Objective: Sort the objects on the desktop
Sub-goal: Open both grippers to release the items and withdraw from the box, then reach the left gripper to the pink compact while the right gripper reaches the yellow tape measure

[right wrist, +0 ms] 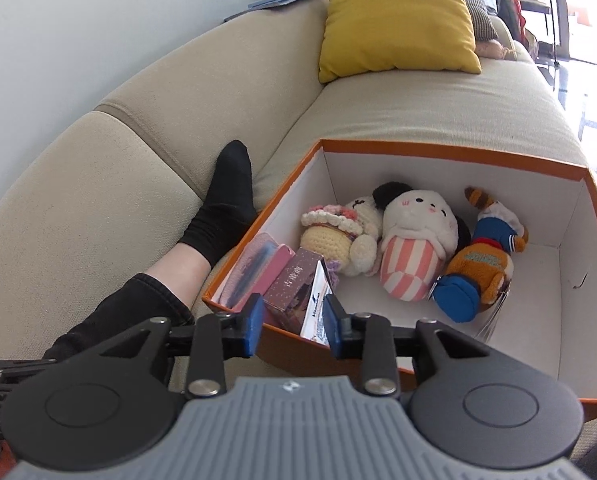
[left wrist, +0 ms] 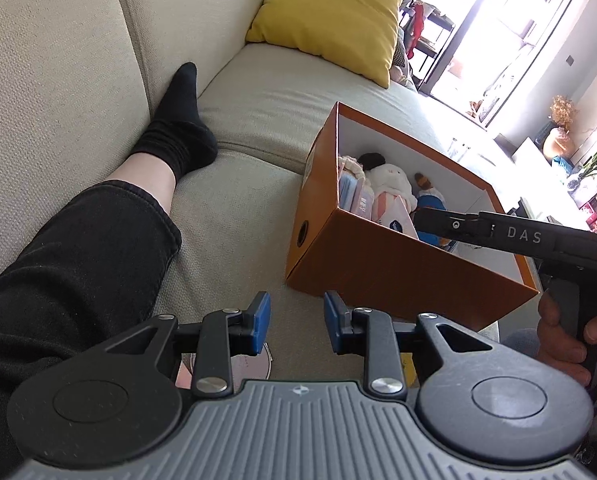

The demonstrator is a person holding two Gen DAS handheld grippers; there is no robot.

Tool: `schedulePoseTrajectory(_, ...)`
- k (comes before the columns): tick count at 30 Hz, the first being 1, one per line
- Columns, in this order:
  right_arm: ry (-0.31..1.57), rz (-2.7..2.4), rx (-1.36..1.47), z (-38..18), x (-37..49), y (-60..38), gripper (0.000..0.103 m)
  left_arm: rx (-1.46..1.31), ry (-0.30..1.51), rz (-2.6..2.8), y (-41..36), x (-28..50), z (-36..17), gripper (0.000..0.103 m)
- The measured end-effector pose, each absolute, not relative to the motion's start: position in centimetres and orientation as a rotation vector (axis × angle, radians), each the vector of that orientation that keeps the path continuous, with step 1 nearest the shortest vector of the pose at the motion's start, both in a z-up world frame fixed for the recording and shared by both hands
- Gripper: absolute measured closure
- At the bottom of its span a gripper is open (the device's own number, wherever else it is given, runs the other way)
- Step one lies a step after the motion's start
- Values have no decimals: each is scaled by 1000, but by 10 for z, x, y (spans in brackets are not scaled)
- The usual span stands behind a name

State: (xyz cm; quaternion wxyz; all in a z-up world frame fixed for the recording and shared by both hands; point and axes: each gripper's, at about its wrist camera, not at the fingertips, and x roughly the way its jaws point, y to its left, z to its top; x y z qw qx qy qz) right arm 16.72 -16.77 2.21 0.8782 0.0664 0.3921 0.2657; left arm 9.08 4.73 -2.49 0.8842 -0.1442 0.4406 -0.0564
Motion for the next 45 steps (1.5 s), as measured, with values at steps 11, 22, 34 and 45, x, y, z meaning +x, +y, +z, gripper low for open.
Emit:
schedulePoseTrajectory(11, 601, 615, -7, 24, 105, -178, 57, -224, 981, -117, 45, 59, -27, 68)
schedulePoseTrajectory(22, 862, 614, -37, -36, 74, -189, 56, -150, 1164, -125, 39, 27, -66, 48)
schedulePoseTrajectory(34, 990, 648, -99, -70, 52, -188, 54, -166, 1266, -117, 17, 24, -92, 59)
schedulePoseTrajectory(45, 1041, 670, -92, -81, 53, -185, 54, -110, 1320, -15, 6, 31, -110, 62)
